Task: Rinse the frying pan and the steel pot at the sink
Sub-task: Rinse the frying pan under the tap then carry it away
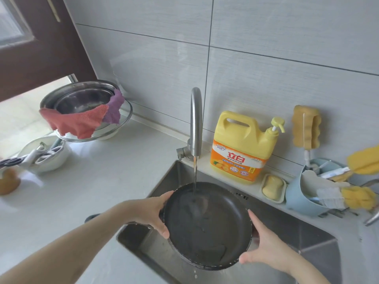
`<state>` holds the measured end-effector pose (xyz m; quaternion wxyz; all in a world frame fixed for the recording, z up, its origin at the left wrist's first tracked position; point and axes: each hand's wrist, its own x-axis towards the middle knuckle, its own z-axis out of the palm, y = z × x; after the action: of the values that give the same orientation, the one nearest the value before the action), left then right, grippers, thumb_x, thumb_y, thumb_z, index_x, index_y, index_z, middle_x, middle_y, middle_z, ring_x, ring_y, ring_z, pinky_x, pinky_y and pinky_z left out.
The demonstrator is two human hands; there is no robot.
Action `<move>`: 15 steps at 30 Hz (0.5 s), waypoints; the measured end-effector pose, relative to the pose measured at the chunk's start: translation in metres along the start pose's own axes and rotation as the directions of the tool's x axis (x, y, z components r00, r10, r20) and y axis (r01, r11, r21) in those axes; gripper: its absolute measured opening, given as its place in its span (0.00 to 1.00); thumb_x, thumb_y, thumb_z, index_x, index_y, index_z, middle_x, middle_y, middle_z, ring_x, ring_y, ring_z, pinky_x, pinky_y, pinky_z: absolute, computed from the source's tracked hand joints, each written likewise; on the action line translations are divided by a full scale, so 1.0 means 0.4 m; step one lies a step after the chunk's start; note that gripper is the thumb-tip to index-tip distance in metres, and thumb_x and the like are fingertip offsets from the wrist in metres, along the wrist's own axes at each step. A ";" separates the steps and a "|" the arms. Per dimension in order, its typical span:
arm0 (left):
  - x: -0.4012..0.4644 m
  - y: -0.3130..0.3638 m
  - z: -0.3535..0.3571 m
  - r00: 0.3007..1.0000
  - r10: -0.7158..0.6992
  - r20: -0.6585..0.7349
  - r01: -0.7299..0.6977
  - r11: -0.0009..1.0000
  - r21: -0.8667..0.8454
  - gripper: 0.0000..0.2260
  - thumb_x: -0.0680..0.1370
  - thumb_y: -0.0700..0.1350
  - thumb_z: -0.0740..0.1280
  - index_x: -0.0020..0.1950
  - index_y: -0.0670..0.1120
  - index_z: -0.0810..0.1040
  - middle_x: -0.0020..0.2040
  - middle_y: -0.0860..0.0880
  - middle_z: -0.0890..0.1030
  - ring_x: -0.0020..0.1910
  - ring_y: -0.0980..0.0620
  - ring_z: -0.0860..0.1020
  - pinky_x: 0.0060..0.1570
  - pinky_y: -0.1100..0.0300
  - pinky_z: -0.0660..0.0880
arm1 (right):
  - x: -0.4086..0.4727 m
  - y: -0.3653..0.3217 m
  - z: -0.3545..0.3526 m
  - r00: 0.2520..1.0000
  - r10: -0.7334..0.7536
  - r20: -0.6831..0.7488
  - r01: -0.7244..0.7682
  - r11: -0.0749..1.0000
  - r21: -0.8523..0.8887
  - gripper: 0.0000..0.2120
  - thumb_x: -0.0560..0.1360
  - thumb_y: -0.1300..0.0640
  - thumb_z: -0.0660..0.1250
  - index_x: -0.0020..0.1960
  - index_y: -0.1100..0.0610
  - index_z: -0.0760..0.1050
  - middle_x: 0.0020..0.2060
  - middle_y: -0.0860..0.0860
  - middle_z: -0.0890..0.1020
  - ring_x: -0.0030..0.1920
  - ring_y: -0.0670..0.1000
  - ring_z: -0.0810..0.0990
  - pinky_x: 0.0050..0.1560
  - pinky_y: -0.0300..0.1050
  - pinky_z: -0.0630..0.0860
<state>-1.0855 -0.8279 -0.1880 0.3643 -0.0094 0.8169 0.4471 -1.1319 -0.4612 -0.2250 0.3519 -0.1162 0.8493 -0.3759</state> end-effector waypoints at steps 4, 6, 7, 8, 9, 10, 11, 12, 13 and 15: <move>-0.031 0.018 -0.068 0.991 -0.122 0.061 0.115 0.988 0.108 0.49 0.60 0.49 0.83 0.70 0.70 0.55 0.61 0.39 0.79 0.43 0.47 0.77 0.41 0.50 0.78 | 0.006 -0.029 0.072 0.991 -0.060 0.116 0.041 0.986 0.161 0.59 0.58 0.57 0.83 0.74 0.34 0.48 0.64 0.35 0.75 0.60 0.34 0.75 0.58 0.32 0.74; -0.046 0.045 -0.087 0.989 -0.145 0.006 0.139 0.957 0.254 0.52 0.57 0.55 0.84 0.70 0.69 0.54 0.59 0.48 0.80 0.52 0.46 0.80 0.50 0.49 0.80 | 0.010 -0.038 0.119 0.994 -0.079 0.077 0.057 0.966 0.252 0.58 0.60 0.68 0.80 0.73 0.36 0.50 0.62 0.37 0.74 0.56 0.35 0.77 0.48 0.27 0.74; -0.053 0.061 -0.093 0.989 -0.142 -0.038 0.146 0.926 0.349 0.52 0.58 0.54 0.83 0.71 0.66 0.52 0.56 0.54 0.81 0.53 0.49 0.79 0.49 0.55 0.78 | 0.017 -0.034 0.142 0.996 -0.077 0.042 0.062 0.959 0.277 0.59 0.59 0.69 0.81 0.74 0.38 0.48 0.62 0.36 0.72 0.56 0.37 0.78 0.46 0.26 0.74; -0.060 0.081 -0.095 0.988 -0.114 -0.107 0.150 0.883 0.445 0.52 0.59 0.54 0.82 0.72 0.65 0.50 0.51 0.58 0.80 0.52 0.51 0.77 0.46 0.60 0.75 | 0.025 -0.028 0.163 0.998 -0.068 0.002 0.065 0.953 0.296 0.62 0.58 0.68 0.82 0.75 0.38 0.46 0.62 0.36 0.70 0.55 0.38 0.77 0.45 0.26 0.74; -0.068 0.099 -0.094 0.981 -0.063 -0.183 0.153 0.830 0.536 0.53 0.60 0.55 0.81 0.72 0.65 0.46 0.46 0.59 0.79 0.50 0.51 0.75 0.44 0.61 0.71 | 0.029 -0.026 0.179 0.998 -0.059 -0.039 0.068 0.945 0.318 0.64 0.57 0.67 0.83 0.74 0.37 0.44 0.63 0.37 0.70 0.55 0.38 0.76 0.44 0.25 0.74; -0.077 0.116 -0.090 0.969 0.009 -0.248 0.152 0.769 0.620 0.55 0.61 0.56 0.79 0.73 0.65 0.41 0.42 0.59 0.78 0.50 0.49 0.74 0.45 0.60 0.69 | 0.031 -0.026 0.187 0.995 -0.053 -0.086 0.079 0.940 0.332 0.65 0.56 0.65 0.84 0.73 0.35 0.42 0.65 0.40 0.70 0.56 0.37 0.75 0.45 0.25 0.73; -0.082 0.124 -0.082 0.951 0.079 -0.300 0.156 0.714 0.683 0.56 0.62 0.58 0.78 0.73 0.64 0.37 0.40 0.58 0.77 0.51 0.48 0.73 0.48 0.58 0.67 | 0.032 -0.029 0.189 0.990 -0.052 -0.134 0.094 0.939 0.331 0.66 0.55 0.62 0.84 0.72 0.34 0.41 0.68 0.41 0.69 0.59 0.37 0.74 0.49 0.25 0.73; -0.083 0.121 -0.075 0.930 0.142 -0.339 0.157 0.680 0.717 0.57 0.63 0.60 0.77 0.73 0.63 0.34 0.39 0.59 0.76 0.51 0.47 0.73 0.51 0.57 0.67 | 0.031 -0.036 0.183 0.981 -0.061 -0.186 0.118 0.944 0.309 0.68 0.54 0.59 0.85 0.73 0.33 0.40 0.70 0.42 0.66 0.61 0.38 0.73 0.55 0.28 0.72; -0.082 0.117 -0.068 0.909 0.205 -0.362 0.139 0.672 0.727 0.57 0.64 0.60 0.76 0.73 0.62 0.32 0.39 0.60 0.75 0.51 0.48 0.74 0.56 0.57 0.66 | 0.030 -0.044 0.171 0.966 -0.080 -0.245 0.148 0.950 0.274 0.69 0.53 0.56 0.85 0.75 0.33 0.40 0.73 0.40 0.62 0.64 0.40 0.71 0.62 0.34 0.70; -0.079 0.111 -0.054 0.871 0.301 -0.388 0.081 0.691 0.719 0.57 0.65 0.61 0.75 0.75 0.59 0.32 0.42 0.61 0.75 0.52 0.50 0.77 0.67 0.56 0.62 | 0.026 -0.064 0.128 0.932 -0.140 -0.334 0.210 0.960 0.184 0.70 0.53 0.53 0.86 0.76 0.35 0.39 0.74 0.36 0.57 0.70 0.41 0.66 0.71 0.45 0.65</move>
<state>-1.0899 -0.8269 -0.1296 0.0977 0.0737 0.9875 0.0990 -1.1061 -0.5122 -0.2359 0.1860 -0.0908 0.8349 -0.5101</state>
